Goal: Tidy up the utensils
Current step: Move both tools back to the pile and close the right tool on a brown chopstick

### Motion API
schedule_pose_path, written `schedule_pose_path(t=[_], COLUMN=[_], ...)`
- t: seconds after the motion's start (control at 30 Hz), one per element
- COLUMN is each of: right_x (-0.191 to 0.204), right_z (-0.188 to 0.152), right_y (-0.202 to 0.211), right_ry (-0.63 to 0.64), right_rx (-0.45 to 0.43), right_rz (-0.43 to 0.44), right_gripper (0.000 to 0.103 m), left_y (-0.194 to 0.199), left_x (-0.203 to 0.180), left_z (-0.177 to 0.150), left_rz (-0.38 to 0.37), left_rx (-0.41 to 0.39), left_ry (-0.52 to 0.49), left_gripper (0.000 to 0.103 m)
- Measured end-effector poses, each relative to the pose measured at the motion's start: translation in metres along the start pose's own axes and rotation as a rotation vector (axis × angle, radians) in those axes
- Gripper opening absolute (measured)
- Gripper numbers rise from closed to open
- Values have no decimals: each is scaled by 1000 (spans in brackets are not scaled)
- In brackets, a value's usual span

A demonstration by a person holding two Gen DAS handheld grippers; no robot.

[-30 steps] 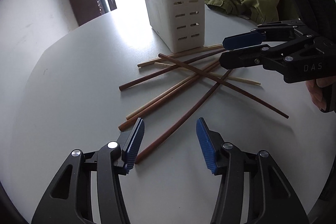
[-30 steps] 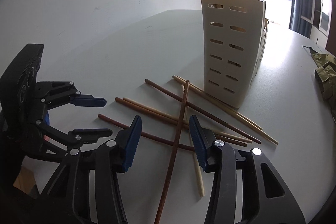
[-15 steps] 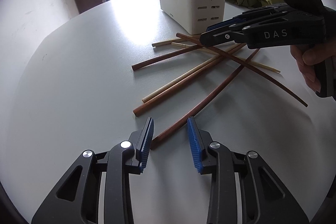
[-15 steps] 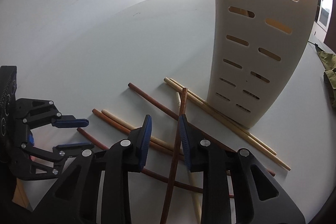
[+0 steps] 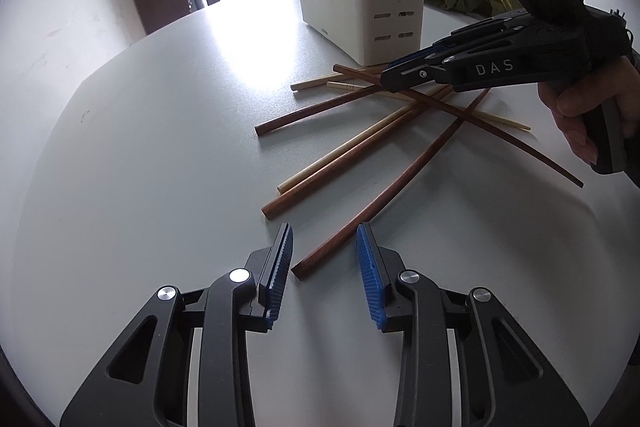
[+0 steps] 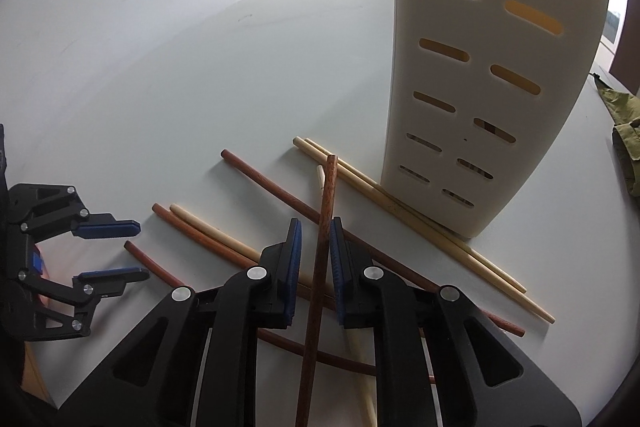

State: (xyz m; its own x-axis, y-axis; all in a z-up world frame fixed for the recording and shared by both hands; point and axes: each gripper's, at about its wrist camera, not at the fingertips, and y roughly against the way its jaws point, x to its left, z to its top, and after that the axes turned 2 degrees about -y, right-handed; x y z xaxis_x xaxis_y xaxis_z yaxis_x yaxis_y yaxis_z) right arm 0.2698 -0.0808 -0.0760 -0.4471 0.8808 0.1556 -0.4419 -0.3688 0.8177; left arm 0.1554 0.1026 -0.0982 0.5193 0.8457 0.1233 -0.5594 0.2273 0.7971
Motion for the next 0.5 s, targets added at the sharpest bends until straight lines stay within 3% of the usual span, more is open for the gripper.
schedule_pose_path(t=[0.17,0.27,0.5], right_x=[3,-2,-8], right_z=[-1,2,8], right_y=[-8,-19,-8], right_ry=[11,6,-30], right_rx=[18,38,-15], right_rz=[3,4,41], right_gripper=[15,8,7], left_y=[-4,-5,-2], left_x=[-6,-5,-6], left_z=[6,10,13], left_rz=[-17,-8,-27], left_rx=[0,-4,-9], left_ry=[-23,-12,-7], left_gripper=[23,18,10])
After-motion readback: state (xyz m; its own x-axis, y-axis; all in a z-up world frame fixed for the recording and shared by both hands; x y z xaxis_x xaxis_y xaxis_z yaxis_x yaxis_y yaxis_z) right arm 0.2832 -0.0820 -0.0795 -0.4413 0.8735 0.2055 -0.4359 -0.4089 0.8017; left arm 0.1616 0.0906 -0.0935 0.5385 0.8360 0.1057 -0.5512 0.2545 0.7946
